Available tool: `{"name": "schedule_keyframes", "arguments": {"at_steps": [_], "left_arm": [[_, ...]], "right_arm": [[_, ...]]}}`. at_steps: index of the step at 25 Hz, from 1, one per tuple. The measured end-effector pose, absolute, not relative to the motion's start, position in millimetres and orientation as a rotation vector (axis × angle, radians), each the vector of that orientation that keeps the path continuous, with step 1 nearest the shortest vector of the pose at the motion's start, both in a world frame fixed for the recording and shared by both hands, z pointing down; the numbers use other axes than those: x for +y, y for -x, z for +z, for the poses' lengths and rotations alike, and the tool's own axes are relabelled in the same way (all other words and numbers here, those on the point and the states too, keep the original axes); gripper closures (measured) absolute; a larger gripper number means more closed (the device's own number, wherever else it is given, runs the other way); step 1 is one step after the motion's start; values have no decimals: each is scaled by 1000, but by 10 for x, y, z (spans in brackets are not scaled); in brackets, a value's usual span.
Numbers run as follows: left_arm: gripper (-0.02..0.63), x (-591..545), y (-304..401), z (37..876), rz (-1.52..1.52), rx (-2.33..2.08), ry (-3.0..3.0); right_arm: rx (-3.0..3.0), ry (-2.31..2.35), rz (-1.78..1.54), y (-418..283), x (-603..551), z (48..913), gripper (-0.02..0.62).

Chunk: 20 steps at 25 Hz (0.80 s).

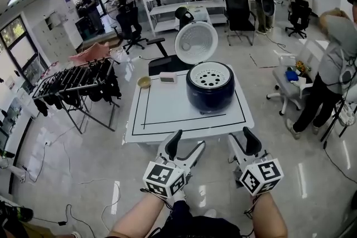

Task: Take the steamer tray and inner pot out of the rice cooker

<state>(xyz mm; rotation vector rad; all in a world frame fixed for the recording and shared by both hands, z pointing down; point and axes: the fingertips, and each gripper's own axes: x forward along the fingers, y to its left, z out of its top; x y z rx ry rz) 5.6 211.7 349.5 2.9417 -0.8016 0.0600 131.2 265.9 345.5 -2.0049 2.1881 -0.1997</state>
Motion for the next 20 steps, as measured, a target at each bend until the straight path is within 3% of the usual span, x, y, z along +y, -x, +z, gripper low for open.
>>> {"name": "schedule_keyframes", "arguments": {"at_steps": [20], "left_arm": [[273, 487, -336, 3564, 51, -626, -2940]], "right_arm": [[2067, 2209, -247, -1599, 1216, 3537, 382]]}}
